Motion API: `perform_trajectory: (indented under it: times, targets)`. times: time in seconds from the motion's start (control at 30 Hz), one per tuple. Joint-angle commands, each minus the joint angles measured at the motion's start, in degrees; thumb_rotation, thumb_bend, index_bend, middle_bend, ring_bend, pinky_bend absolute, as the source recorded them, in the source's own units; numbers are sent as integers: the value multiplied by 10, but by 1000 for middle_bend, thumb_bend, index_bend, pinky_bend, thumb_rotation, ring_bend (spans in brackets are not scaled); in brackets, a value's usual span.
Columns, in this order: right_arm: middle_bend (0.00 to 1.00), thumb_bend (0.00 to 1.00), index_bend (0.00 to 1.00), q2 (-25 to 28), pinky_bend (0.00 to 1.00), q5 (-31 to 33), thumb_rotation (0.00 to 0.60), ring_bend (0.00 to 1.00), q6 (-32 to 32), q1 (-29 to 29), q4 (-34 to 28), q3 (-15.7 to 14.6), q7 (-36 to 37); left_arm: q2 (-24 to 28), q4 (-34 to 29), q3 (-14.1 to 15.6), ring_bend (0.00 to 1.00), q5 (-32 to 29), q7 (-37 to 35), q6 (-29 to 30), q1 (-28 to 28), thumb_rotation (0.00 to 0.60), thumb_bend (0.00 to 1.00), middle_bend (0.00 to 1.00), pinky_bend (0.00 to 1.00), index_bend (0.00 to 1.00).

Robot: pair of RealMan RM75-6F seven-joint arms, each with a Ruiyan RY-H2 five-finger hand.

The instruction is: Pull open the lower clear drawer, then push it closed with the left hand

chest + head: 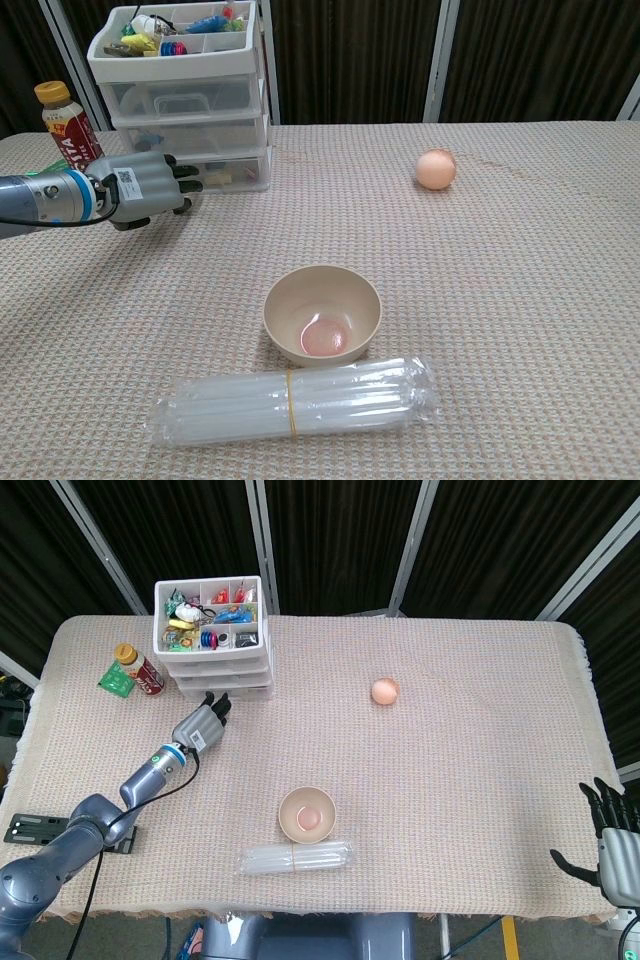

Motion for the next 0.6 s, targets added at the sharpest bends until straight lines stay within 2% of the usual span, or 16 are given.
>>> perform_trajectory:
  times: [0.03,0.13,0.27,0.4,0.53,0.6]
  targets:
    - [0,76,92,1,0,0,600,0,1,-1,0,0,1,0,-4,3,3,2,-5,6,2,600,499,76,93,269]
    - [0,76,92,2,0,2,600,0,1,-2,1,0,1,5,-17,9,2,10,-12,19,5,600,500,76,93,269]
    - [0,76,92,4,0,-1,600,0,4,-3,1,0,2,42,-89,25,3,38,-36,90,22,600,500,75,93,262]
    - [0,76,92,4,0,-2,600,0,5,-4,3,-1,3,80,-167,24,1,46,-44,166,51,600,490,70,89,245]
    - [0,75,92,3,0,-8,600,0,8,-4,3,-1,2,126,-286,1,0,19,-24,262,109,600,431,25,52,219]
    - [0,75,93,3,0,-11,600,0,11,-4,3,-1,2,149,-351,-7,0,3,-16,303,141,600,341,6,29,205]
